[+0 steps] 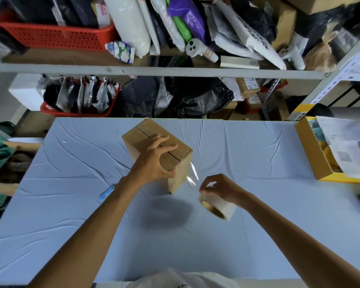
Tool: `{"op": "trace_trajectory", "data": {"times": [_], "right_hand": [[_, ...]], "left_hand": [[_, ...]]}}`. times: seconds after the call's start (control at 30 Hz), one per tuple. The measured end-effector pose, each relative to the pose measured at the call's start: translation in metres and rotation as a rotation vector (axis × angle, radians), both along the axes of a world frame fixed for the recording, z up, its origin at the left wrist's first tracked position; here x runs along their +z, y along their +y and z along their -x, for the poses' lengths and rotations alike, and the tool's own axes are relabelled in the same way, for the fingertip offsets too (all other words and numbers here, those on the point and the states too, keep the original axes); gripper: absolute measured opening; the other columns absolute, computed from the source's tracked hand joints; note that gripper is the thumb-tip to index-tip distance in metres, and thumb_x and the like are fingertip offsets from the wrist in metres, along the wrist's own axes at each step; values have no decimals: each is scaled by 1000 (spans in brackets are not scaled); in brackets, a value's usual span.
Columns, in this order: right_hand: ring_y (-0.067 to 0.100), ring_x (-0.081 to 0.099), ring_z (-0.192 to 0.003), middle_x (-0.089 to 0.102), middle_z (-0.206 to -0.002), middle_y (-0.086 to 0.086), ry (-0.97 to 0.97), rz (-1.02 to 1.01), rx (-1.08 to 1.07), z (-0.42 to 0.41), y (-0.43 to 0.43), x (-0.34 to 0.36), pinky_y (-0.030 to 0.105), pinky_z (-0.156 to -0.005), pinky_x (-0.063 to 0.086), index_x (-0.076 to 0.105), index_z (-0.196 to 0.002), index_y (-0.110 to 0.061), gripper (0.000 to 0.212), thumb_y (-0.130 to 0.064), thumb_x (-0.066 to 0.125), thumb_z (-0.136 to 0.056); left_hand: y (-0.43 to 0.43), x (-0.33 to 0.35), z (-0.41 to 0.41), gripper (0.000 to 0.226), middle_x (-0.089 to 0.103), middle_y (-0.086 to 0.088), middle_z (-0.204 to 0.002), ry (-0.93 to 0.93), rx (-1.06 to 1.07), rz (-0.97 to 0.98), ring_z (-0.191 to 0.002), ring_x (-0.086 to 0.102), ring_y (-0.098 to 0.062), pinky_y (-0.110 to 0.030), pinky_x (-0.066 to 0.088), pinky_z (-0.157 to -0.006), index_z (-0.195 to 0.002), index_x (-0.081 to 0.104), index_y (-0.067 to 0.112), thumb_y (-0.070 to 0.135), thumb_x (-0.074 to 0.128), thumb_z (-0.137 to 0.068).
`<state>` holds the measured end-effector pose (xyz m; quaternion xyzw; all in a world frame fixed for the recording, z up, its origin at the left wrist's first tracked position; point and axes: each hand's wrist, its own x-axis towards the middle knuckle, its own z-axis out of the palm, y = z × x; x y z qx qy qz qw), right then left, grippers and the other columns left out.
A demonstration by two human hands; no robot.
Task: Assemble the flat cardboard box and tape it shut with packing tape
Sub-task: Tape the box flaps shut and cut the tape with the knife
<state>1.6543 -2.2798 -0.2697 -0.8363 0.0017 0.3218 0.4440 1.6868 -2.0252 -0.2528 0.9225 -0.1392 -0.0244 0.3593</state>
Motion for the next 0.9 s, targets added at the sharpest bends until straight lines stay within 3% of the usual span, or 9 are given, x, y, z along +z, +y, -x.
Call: {"op": "trace_trajectory", "data": {"times": [0.13, 0.3, 0.4, 0.5, 0.6, 0.67, 0.77, 0.9], "right_hand": [[10, 56, -69, 68, -73, 1, -37, -114, -109, 0, -9, 8, 24, -65, 36, 72, -72, -19, 10, -12, 73, -80], [11, 53, -68, 63, -72, 7, -57, -147, -183, 3, -5, 6, 21, -61, 36, 72, -71, -12, 9, -8, 75, -78], [12, 51, -66, 59, -69, 8, -52, -141, -211, 4, -4, 2, 21, -58, 35, 73, -74, -6, 4, -7, 75, -77], [9, 54, -61, 63, -62, 0, -38, -127, -222, 4, -3, -3, 22, -58, 37, 74, -69, -11, 10, -5, 75, -76], [11, 53, -60, 61, -61, 0, -45, -74, -228, 3, -1, -3, 24, -58, 36, 73, -64, -18, 14, -9, 78, -74], [13, 53, -62, 60, -64, 3, -40, -64, -236, 3, 1, -3, 25, -59, 36, 73, -64, -18, 13, -12, 79, -73], [15, 55, -66, 62, -69, 6, -38, -41, -224, 2, 4, -1, 27, -62, 37, 74, -68, -15, 8, -13, 79, -74], [17, 53, -67, 61, -70, 9, -40, -48, -221, 1, 6, 5, 28, -64, 35, 73, -72, -9, 6, -10, 77, -75]], "left_hand": [[-4, -4, 2, 72, 29, 6, -153, -20, 22, -6, -146, 9, -10, -33, 29, -112, -134, 54, 27, 25, 79, -67], [-9, -12, 19, 61, 42, 5, -141, -150, 77, 69, -139, 29, -9, -32, 40, -107, -129, 59, 25, 23, 75, -70], [-4, -16, 36, 60, 40, 5, -140, -234, 102, 110, -133, 33, -7, -15, 34, -102, -134, 52, 30, 44, 61, -77], [8, -25, 47, 58, 46, -3, -132, -363, 258, 139, -122, 39, -14, -6, 28, -95, -136, 50, 23, 47, 49, -82], [27, -40, 50, 52, 48, -5, -126, -404, 436, 192, -114, 40, -11, -7, 28, -94, -133, 48, 14, 38, 49, -86], [42, -55, 51, 40, 50, -7, -119, -351, 587, 221, -108, 45, -13, -15, 36, -92, -125, 49, 8, 24, 51, -89], [70, -88, 52, 27, 53, -18, -115, -113, 791, 109, -110, 50, -32, -41, 44, -93, -117, 56, 3, 4, 54, -90], [100, -125, 56, 28, 51, -19, -121, 237, 833, -73, -112, 45, -37, -37, 42, -91, -115, 61, 6, 6, 62, -88]]}}
